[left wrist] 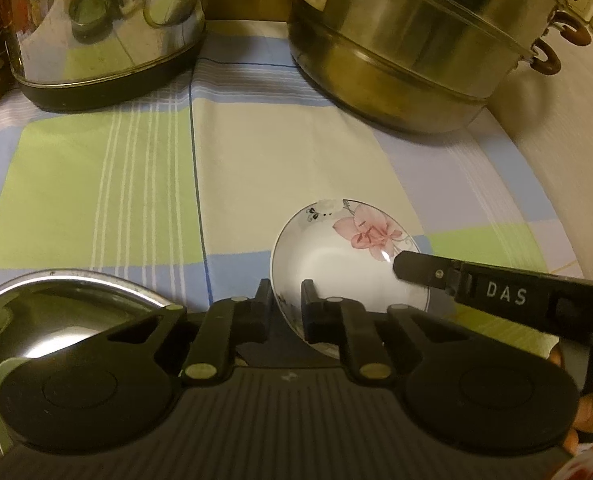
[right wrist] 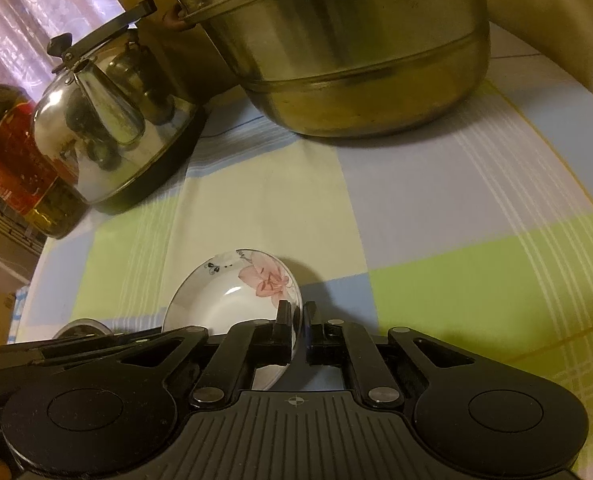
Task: Organize plates and bowls
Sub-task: 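Close the right tool on the floral dish rim, then carry the floral dish with the right tool and lower it onto the green tray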
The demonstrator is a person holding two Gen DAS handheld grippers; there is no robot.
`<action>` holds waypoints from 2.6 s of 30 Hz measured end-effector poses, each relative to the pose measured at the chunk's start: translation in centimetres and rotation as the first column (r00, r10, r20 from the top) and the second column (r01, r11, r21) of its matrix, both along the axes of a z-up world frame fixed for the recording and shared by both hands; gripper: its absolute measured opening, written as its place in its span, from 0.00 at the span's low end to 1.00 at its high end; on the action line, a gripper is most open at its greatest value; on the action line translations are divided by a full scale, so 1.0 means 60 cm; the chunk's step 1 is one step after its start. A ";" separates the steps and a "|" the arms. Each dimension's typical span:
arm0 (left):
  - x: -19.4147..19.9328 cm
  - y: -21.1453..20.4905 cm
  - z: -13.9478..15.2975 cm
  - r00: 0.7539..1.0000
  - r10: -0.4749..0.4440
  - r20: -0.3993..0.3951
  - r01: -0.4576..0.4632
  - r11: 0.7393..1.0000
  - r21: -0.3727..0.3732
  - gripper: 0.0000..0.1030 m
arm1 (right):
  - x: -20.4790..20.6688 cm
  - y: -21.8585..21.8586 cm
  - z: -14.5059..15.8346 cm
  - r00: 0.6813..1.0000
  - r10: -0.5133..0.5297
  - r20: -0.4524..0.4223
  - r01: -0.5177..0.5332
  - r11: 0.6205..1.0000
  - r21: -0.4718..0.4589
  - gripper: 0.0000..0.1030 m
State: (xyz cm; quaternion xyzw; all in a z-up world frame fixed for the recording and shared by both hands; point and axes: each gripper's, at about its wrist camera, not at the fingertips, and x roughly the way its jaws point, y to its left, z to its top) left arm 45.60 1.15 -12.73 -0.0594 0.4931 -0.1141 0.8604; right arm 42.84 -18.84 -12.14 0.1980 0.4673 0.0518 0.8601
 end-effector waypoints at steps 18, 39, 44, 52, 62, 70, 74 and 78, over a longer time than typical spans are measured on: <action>-0.079 0.003 0.047 0.999 0.022 0.028 -0.021 0.999 -0.040 0.12 | -0.069 -0.029 0.059 1.000 0.021 0.022 -0.022 0.999 0.046 0.05; -0.250 0.027 0.093 0.994 0.104 0.027 -0.103 0.993 -0.057 0.12 | -0.216 -0.003 0.102 0.991 0.131 -0.025 -0.128 0.988 0.088 0.05; -0.277 0.049 0.099 0.990 0.141 0.026 -0.139 0.989 -0.051 0.12 | -0.228 0.023 0.102 0.985 0.170 -0.034 -0.166 0.981 0.097 0.05; -0.299 0.094 0.110 0.978 0.204 0.041 -0.202 0.978 -0.046 0.12 | -0.223 0.073 0.106 0.973 0.229 -0.024 -0.226 0.969 0.102 0.05; -0.305 0.156 0.110 0.963 0.267 0.046 -0.265 0.963 -0.052 0.12 | -0.197 0.143 0.098 0.958 0.287 -0.019 -0.284 0.954 0.091 0.05; -0.293 0.200 0.100 0.955 0.294 0.033 -0.292 0.955 -0.046 0.12 | -0.171 0.190 0.084 0.948 0.318 -0.029 -0.315 0.946 0.078 0.05; -0.283 0.217 0.093 0.954 0.300 0.026 -0.298 0.954 -0.039 0.12 | -0.160 0.208 0.077 0.945 0.324 -0.034 -0.321 0.944 0.072 0.05; -0.272 0.229 0.084 0.954 0.299 0.016 -0.298 0.954 -0.031 0.12 | -0.149 0.221 0.067 0.945 0.323 -0.044 -0.320 0.945 0.070 0.05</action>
